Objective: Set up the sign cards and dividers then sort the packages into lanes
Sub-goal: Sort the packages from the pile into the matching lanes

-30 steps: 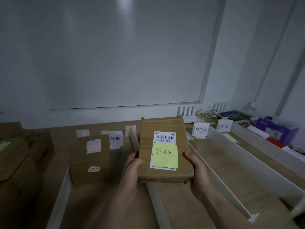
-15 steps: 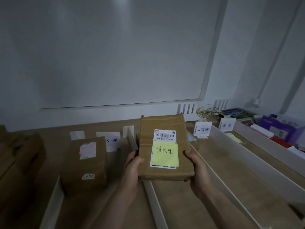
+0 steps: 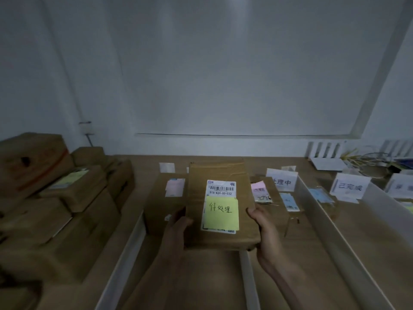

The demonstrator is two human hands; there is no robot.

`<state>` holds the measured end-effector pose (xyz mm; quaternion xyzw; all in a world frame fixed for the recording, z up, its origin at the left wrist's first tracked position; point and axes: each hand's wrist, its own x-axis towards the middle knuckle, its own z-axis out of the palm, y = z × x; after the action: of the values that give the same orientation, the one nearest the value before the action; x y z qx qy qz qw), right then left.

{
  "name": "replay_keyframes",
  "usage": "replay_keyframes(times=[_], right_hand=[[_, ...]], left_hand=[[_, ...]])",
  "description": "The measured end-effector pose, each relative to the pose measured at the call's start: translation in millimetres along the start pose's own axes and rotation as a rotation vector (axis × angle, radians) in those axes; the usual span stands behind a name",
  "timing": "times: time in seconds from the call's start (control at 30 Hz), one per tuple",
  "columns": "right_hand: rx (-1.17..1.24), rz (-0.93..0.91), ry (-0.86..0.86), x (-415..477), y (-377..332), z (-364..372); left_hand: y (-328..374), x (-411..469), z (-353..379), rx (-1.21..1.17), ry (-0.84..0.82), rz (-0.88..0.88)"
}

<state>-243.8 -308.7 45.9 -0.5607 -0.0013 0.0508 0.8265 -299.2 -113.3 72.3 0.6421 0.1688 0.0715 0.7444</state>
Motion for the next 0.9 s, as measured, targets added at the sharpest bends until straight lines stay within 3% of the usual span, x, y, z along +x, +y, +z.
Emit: replay_keyframes(times=[0.23,0.9], right_hand=[[0.035,0.162,0.007,-1,44,25],[-0.19,0.387,0.435,4,139,76]], left_hand=[[-30,11,-45,-0.007,0.054,-0.126],[-85,86,-128,0.207,-0.189,-0.476]])
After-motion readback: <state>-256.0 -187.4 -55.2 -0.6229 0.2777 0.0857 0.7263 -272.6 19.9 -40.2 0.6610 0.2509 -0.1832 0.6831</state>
